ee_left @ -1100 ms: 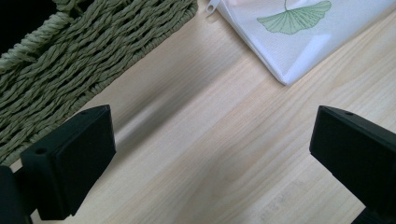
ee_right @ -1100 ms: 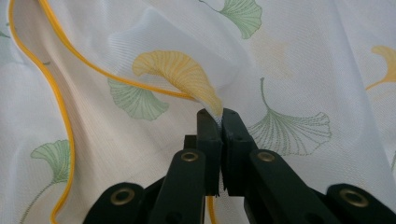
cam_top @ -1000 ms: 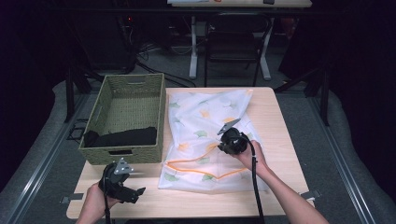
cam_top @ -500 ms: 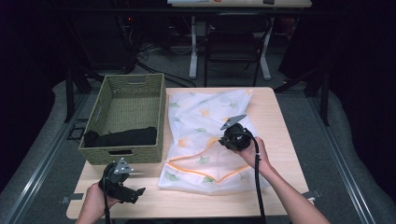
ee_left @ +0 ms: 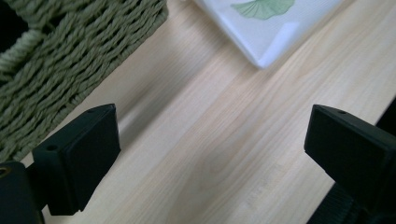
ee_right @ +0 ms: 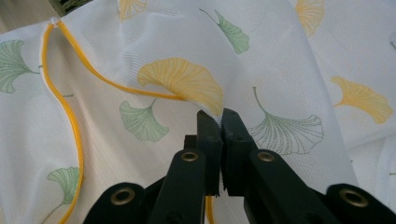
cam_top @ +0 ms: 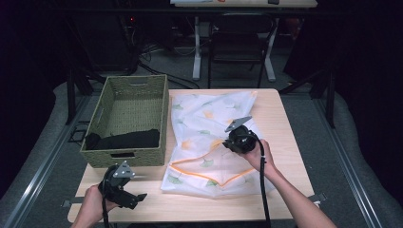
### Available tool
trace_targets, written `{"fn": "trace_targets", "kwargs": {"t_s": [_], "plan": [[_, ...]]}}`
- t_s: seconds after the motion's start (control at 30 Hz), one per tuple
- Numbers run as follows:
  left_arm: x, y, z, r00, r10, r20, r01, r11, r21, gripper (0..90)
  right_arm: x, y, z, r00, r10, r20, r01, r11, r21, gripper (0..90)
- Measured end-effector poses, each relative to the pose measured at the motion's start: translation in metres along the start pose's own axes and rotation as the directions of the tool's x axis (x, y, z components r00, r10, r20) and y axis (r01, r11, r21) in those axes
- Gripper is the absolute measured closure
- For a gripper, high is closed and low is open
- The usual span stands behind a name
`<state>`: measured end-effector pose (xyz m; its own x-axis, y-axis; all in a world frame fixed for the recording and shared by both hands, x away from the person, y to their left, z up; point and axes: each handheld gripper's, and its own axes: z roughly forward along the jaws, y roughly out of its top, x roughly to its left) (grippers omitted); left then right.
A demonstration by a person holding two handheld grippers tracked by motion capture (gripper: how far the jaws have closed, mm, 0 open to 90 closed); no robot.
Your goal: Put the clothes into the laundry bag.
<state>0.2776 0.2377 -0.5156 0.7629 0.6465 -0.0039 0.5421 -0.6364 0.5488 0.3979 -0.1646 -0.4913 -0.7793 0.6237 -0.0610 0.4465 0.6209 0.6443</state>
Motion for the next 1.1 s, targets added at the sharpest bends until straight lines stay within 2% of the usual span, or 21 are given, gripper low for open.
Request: {"fn": "trace_targets", "kwargs": {"t_s": [0.07, 0.27, 0.53, 0.6, 0.7, 0.73, 0.87, 0.9, 0.97, 1.1], "plan": [[0.002, 0.002, -0.004, 0.9998, 0.017, 0.009, -0.017, 0.9998, -0.014, 3.0, 0.0, 0.0, 0.001, 1.0, -0.008, -0.002, 0.008, 1.0, 0.002, 87.9], [0.004, 0.009, -0.013, 0.9973, 0.07, -0.021, -0.07, 0.9976, 0.001, 1.9, 0.0, -0.001, 0.0, 0.9998, -0.017, -0.004, 0.017, 1.0, -0.001, 87.9], [0.011, 0.022, -0.023, 0.9951, 0.098, -0.01, -0.098, 0.995, -0.02, 0.0, 0.001, -0.002, -0.002, 0.9999, -0.014, 0.0, 0.014, 1.0, 0.0, 87.9], [0.015, 0.027, -0.026, 0.9945, 0.105, 0.004, -0.105, 0.9944, -0.018, 0.0, 0.001, -0.002, -0.003, 0.9999, -0.017, 0.003, 0.017, 1.0, -0.001, 87.9], [0.019, 0.035, -0.03, 0.9938, 0.111, -0.005, -0.111, 0.9937, -0.011, 0.0, 0.001, -0.002, -0.003, 0.9997, -0.025, 0.007, 0.025, 1.0, -0.008, 87.9], [0.02, 0.036, -0.031, 0.9934, 0.113, -0.019, -0.113, 0.9935, -0.014, 0.0, 0.001, -0.002, -0.003, 0.9995, -0.03, 0.008, 0.03, 1.0, -0.008, 88.0], [0.027, 0.045, -0.037, 0.9928, 0.118, -0.02, -0.119, 0.9927, -0.022, 0.0, 0.001, -0.003, -0.003, 0.9995, -0.03, 0.006, 0.03, 1.0, -0.005, 88.0], [0.03, 0.047, -0.039, 0.9924, 0.123, -0.008, -0.123, 0.9921, -0.025, 0.0, 0.001, -0.003, -0.003, 0.9995, -0.029, 0.007, 0.029, 1.0, -0.006, 87.9], [0.034, 0.051, -0.042, 0.9922, 0.123, -0.02, -0.124, 0.992, -0.026, 0.0, 0.001, -0.003, -0.004, 0.9994, -0.033, 0.007, 0.033, 0.999, -0.006, 87.9], [0.042, 0.062, -0.047, 0.989, 0.147, -0.015, -0.147, 0.9891, -0.009, 0.1, 0.002, -0.003, -0.003, 0.9995, -0.031, 0.004, 0.031, 1.0, -0.002, 87.9]]}}
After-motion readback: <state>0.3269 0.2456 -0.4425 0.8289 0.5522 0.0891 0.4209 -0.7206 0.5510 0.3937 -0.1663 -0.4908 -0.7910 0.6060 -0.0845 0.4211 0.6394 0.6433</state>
